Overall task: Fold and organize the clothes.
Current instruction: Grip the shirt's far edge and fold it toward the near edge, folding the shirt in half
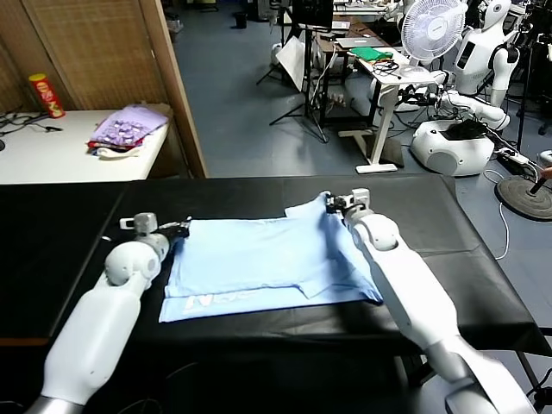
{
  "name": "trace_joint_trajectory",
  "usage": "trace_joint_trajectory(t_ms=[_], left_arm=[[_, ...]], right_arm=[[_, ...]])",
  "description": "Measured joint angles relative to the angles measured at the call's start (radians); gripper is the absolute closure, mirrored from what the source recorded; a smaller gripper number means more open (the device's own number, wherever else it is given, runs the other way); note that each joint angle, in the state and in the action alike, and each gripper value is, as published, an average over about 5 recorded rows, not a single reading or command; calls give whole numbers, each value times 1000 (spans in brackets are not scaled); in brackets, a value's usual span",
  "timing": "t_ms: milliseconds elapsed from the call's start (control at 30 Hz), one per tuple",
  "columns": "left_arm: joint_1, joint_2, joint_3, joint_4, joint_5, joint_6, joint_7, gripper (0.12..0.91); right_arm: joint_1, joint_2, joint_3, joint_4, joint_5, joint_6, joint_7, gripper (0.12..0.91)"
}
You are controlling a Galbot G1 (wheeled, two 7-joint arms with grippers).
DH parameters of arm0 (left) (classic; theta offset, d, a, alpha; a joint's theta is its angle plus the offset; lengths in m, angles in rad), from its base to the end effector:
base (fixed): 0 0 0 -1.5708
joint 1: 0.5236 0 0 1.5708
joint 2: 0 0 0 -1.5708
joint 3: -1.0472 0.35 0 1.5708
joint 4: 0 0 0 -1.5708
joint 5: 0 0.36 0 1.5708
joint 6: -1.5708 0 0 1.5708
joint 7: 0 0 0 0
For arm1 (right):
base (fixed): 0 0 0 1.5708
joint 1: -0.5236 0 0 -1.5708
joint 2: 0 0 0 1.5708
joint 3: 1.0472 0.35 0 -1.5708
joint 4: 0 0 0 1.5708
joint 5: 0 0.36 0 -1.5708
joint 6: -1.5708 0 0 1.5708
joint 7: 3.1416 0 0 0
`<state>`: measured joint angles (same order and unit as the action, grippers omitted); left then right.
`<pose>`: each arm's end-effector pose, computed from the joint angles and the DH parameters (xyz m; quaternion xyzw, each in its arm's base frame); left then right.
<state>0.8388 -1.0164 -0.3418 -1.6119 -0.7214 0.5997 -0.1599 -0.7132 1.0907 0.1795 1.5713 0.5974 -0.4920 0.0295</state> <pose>0.4122 0.1212 -0.2391 -0.0341 -0.9716 0.0261 0.2326 0.4403 -0.0539 -0.2350 0.1435 -0.9758 0.0085 0.1649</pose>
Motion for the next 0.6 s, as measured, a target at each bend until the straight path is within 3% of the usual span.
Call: trace_joint_trajectory(t_ms=[233,400,600], left_arm=[[171,64,-46,-198,6,31,-36,902],[283,76,-76,-303,49,46,-42,902],[395,63,-94,-363,119,47,-41,902]], right_arm=[[-135,-68,45,157,6,-53,43,902],[-219,-81,64,220,-6,-103,69,902],[-301,-84,70,254,-26,-123,69,895]])
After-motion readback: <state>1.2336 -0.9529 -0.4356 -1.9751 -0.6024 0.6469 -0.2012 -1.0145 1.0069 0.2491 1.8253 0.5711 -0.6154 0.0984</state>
